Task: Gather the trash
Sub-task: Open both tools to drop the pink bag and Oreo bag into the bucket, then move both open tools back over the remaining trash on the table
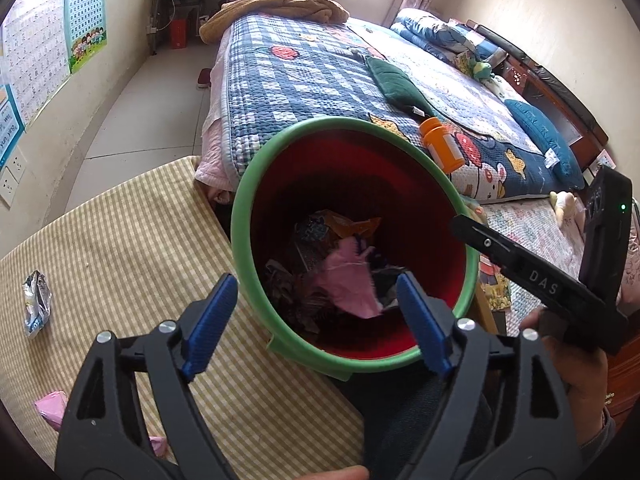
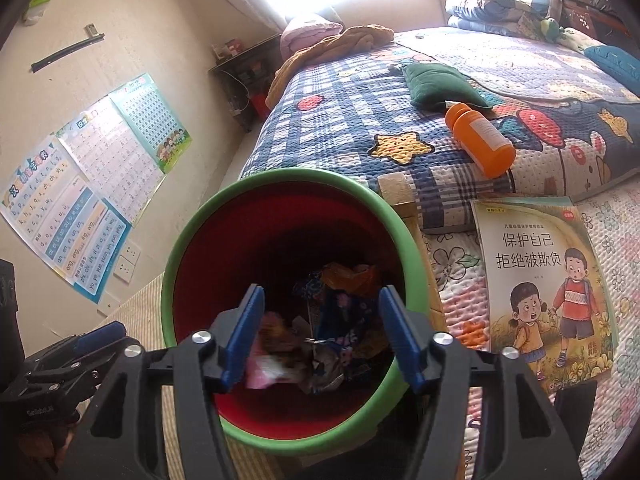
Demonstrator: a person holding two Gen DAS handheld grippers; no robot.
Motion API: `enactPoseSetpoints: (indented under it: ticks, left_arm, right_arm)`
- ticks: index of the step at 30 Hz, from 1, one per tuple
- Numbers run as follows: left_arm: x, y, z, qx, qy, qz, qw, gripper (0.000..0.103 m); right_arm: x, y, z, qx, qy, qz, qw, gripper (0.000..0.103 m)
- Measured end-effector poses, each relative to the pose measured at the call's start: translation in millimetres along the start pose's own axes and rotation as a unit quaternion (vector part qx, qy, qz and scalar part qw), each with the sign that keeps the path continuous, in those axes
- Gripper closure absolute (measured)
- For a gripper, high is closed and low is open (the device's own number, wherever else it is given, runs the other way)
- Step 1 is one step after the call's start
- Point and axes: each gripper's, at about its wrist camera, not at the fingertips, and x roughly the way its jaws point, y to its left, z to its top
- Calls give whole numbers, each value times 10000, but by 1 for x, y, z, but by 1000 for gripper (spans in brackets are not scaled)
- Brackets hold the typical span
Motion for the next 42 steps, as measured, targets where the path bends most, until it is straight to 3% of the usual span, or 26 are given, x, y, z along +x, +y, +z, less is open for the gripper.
enactPoseSetpoints:
  ticks: [4, 10, 18, 27, 42]
  left_arm:
    - [-15, 12, -5, -136, -139, 99, 9998, 11]
    - [-46, 35, -19, -366, -365, 309, 9982, 6]
    - [-95, 85, -54, -867, -567, 618, 9927, 6]
    - [-152, 150, -104, -1480, -729, 1075, 9804, 6]
    - [-206, 222, -175, -2270, -830, 1430, 9598, 6]
  right_arm:
    - [-6, 11, -1, -105, -29, 21, 9999, 25]
    - [-18, 39, -6, -378, -110, 28, 9992, 12]
    - [-24, 88, -26, -781, 0, 220, 9967, 11]
    - [-26, 154, -55, -1292, 180, 546, 9900, 11]
    - [-8, 245, -118, -2207, 818, 966, 9671, 11]
